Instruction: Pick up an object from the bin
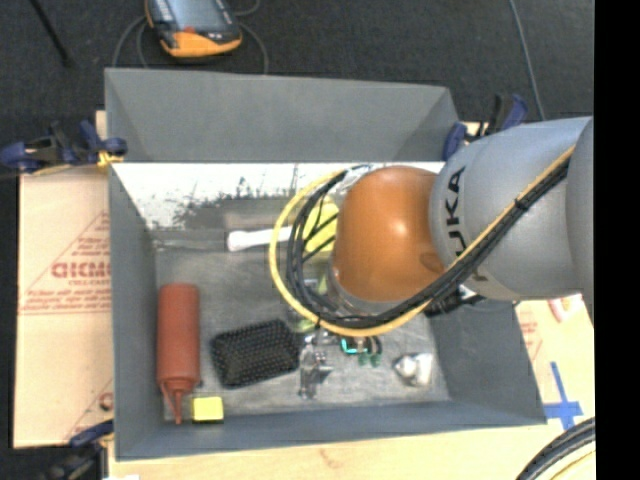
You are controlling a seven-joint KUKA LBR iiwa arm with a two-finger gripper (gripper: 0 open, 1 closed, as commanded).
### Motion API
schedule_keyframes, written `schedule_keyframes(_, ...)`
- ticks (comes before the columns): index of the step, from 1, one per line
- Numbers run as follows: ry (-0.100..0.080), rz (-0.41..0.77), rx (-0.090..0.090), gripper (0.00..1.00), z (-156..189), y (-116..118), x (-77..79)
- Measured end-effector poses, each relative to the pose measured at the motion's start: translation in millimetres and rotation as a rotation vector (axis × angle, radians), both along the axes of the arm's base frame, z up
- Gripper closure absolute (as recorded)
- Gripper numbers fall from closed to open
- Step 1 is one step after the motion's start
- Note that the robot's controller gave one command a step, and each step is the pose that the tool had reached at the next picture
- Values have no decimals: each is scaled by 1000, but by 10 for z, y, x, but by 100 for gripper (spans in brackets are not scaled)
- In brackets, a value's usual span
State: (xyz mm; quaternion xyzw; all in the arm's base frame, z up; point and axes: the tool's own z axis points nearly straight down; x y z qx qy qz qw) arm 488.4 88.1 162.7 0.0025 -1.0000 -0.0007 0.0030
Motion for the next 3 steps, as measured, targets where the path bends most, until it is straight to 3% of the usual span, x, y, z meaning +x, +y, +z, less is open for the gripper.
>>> schedule_keyframes(1,-8,-3,1,0,39,-3,19)
schedule_keyframes(2,-17,-54,1,100,-832,241,319)
schedule_keyframes(3,-17,-55,2,100,-833,241,319)
